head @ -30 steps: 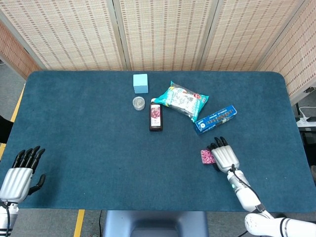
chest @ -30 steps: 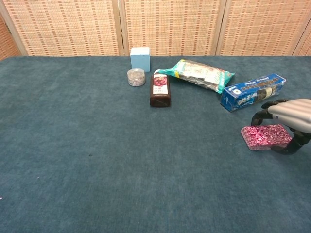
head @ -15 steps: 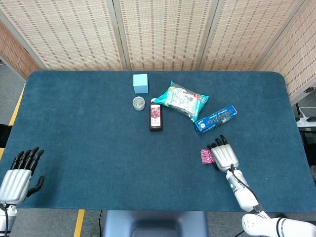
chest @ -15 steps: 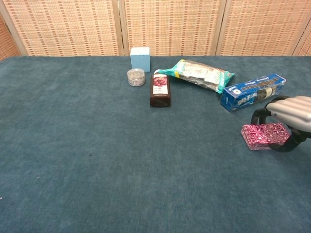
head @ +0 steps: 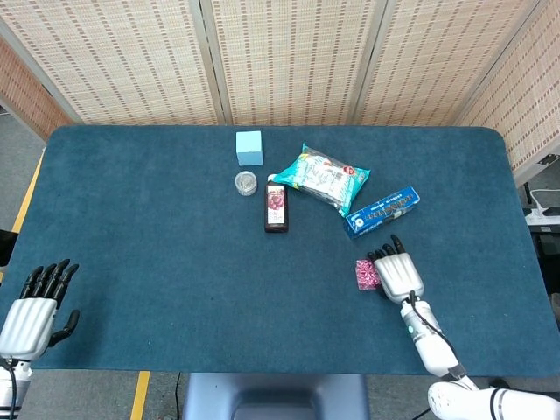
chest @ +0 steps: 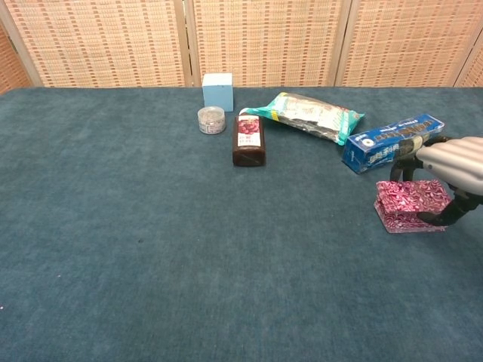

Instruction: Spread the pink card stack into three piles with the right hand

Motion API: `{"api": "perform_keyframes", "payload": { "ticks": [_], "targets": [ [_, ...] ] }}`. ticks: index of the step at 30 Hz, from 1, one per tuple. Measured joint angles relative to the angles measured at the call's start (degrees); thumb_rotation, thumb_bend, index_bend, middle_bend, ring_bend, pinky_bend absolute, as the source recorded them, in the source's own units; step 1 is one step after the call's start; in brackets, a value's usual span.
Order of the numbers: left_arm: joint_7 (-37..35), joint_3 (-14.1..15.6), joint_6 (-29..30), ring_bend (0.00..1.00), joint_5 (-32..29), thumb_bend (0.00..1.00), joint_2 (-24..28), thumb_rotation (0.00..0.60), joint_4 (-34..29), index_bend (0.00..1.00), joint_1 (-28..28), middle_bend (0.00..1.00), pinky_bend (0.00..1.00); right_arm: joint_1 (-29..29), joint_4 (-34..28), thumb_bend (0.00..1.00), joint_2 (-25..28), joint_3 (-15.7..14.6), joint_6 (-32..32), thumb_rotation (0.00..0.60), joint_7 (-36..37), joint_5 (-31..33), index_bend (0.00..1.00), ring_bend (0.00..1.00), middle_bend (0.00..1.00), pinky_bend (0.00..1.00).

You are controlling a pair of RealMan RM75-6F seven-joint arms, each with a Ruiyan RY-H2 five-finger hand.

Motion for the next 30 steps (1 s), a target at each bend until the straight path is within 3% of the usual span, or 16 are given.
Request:
{"api": "perform_keyframes", "payload": {
  "ticks": [9,16,23,30],
  "targets": [
    [-0.31,0.08,-0.08,0.0,0.11,0.44,0.03,0.6,0.3,0.0,-0.01,0.0,0.05,-0.23,-7.84,0.27,2.63,-0.04,2.53,0.6,-0.29,-3.98,0.64,0.19,0.43,0.0],
    [-0.51,0.2,0.5,0.0,0.58,0.44,0.32,0.6,-0.04,0.0,0.2,0.0,0.05,2.41,-9.04,0.27,-1.79,0.4,1.24,0.6,-5.61,-3.43,0.63,0.19,0.43,0.0],
    [-0.76,0.18,0.41,0.0,0.59,0.44,0.51,0.6,-0.2,0.0,0.17,0.0,0.05,5.4,-4.85,0.27,-8.72,1.28,-0.31,0.6,-10.3,0.32,0.49,0.19,0.42,0.0],
    [-0.41,0.27,0.03,0.0,0.51,0.44,0.49,0.6,-0.41,0.0,0.06,0.0,0.05,6.84,-2.57,0.27,-10.78,0.99,-1.32,0.6,-12.39,2.75,0.36,0.16,0.34,0.0]
  ]
}}
